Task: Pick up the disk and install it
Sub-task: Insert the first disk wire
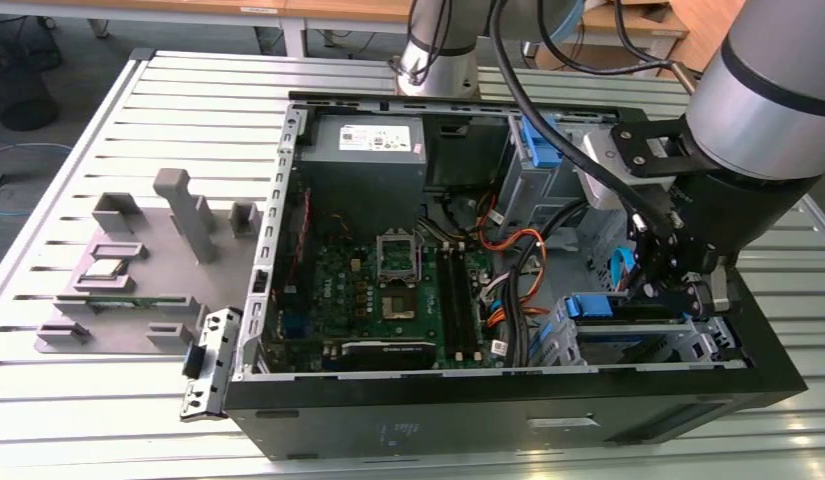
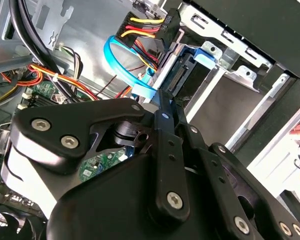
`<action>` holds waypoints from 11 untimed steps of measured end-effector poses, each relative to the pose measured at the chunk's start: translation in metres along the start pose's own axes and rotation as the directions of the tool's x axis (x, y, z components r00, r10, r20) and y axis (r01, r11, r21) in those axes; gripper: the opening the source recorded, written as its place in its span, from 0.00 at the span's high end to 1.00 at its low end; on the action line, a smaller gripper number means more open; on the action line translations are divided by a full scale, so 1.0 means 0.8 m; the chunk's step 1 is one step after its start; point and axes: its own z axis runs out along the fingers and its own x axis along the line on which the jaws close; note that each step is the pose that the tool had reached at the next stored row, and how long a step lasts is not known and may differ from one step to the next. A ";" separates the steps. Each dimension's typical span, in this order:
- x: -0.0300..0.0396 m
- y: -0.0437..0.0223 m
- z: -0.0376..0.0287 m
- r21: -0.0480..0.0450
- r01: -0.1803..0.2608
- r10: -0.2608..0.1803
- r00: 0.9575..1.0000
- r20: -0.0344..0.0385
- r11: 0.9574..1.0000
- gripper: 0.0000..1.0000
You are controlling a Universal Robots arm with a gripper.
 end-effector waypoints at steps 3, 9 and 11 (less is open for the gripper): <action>0.0000 0.0000 0.0000 0.000 0.000 0.000 1.000 0.000 1.000 0.84; 0.0001 0.0002 0.0016 0.000 0.000 0.000 1.000 0.000 1.000 0.84; 0.0001 0.0002 0.0016 0.000 0.000 0.000 1.000 0.000 1.000 0.84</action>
